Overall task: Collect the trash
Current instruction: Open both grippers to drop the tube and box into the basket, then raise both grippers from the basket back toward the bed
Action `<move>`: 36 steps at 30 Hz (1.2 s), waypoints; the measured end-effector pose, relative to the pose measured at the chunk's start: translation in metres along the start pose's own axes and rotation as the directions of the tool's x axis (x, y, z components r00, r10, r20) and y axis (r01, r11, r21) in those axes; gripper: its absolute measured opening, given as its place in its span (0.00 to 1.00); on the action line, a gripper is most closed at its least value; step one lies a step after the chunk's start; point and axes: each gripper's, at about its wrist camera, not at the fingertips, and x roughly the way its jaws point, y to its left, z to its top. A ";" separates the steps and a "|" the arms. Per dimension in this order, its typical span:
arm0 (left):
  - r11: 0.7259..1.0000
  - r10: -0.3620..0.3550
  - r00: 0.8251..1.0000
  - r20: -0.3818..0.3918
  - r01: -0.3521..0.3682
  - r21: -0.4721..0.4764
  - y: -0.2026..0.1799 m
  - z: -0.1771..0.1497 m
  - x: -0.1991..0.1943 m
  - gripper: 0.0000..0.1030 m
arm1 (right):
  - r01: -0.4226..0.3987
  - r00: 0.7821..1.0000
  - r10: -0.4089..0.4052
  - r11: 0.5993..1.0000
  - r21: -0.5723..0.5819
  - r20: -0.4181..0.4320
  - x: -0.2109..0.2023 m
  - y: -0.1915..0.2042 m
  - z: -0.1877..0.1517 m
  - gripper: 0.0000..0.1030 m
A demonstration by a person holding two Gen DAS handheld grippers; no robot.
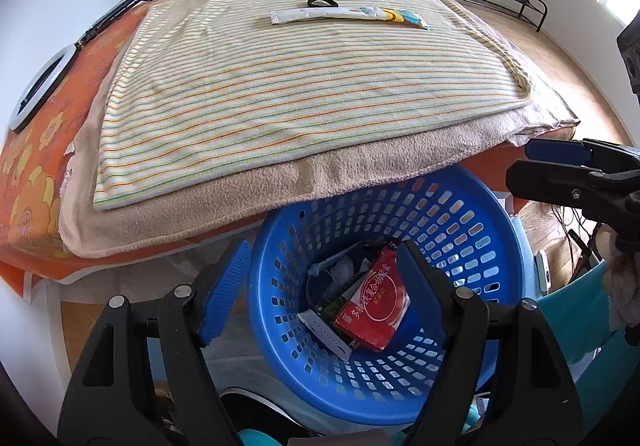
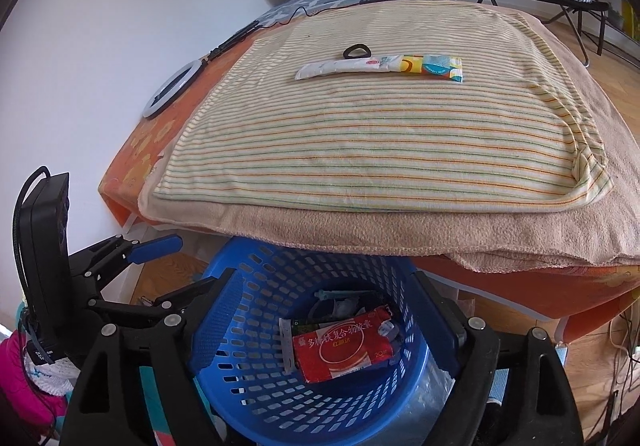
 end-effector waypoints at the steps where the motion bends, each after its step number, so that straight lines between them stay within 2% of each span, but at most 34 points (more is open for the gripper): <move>1: 1.000 -0.002 1.000 -0.001 0.002 -0.002 0.000 0.000 0.000 0.76 | 0.006 1.000 -0.006 1.000 0.001 -0.003 0.000 0.000 0.000 0.84; 9: 0.999 -0.028 1.000 0.004 0.028 -0.015 0.003 0.014 -0.006 0.76 | -0.002 1.000 0.003 0.999 0.040 -0.015 -0.001 -0.009 0.010 0.88; 18: 0.999 -0.036 0.998 0.056 0.038 -0.033 0.014 0.053 -0.015 0.77 | -0.035 0.999 0.034 0.997 0.073 0.020 -0.011 -0.027 0.046 0.88; 26: 0.998 -0.041 0.994 0.098 0.045 -0.033 0.023 0.099 -0.012 0.77 | -0.013 0.998 0.013 1.000 0.004 0.056 -0.012 -0.042 0.089 0.88; 33: 0.986 -0.127 0.985 0.115 0.138 -0.091 0.038 0.147 0.002 0.76 | -0.016 0.999 0.020 0.994 -0.107 0.041 0.000 -0.045 0.118 0.86; 36: 0.986 -0.132 0.984 0.116 0.143 -0.087 0.039 0.170 0.010 0.65 | -0.005 0.999 0.012 0.988 -0.154 0.043 0.003 -0.044 0.129 0.84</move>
